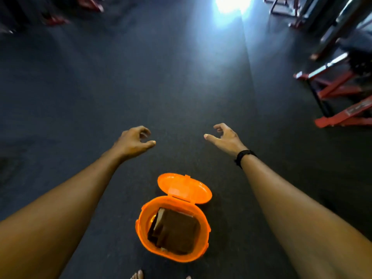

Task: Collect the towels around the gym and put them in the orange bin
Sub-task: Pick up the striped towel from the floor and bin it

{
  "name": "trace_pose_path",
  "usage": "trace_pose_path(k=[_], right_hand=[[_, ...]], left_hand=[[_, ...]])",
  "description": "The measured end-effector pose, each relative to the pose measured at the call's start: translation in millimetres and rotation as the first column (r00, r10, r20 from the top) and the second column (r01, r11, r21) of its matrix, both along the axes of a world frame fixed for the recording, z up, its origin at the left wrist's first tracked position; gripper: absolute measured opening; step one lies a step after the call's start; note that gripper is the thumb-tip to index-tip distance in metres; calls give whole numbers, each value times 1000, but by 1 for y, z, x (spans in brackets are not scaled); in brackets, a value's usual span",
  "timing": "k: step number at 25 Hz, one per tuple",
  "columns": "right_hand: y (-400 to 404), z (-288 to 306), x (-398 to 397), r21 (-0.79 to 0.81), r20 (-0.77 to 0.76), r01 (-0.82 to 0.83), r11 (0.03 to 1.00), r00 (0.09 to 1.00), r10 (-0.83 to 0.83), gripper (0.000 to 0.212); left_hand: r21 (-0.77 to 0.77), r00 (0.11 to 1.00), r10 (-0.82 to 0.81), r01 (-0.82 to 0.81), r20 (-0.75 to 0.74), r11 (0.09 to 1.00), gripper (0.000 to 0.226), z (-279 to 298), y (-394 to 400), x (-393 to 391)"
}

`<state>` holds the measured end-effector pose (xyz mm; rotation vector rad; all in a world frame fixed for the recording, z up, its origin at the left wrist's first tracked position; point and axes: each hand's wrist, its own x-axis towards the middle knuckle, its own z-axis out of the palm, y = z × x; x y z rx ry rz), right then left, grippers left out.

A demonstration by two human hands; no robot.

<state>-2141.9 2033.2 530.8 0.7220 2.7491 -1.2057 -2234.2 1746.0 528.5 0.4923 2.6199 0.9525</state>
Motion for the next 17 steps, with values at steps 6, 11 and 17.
trace_pose_path(k=[6,11,17], right_hand=[[-43,136,-20,42,-119,-135,990,983,139,69],[-105,222,-49,77,-233,-303,950,921,312,71],[-227,290,-86,142,-315,-506,851,792,523,72]], left_hand=[[98,965,197,-182,-172,978,49,145,-64,11],[128,894,344,-320,-288,939,58,218,-146,18],[145,785,478,-461,-393,876,61,285,-269,38]])
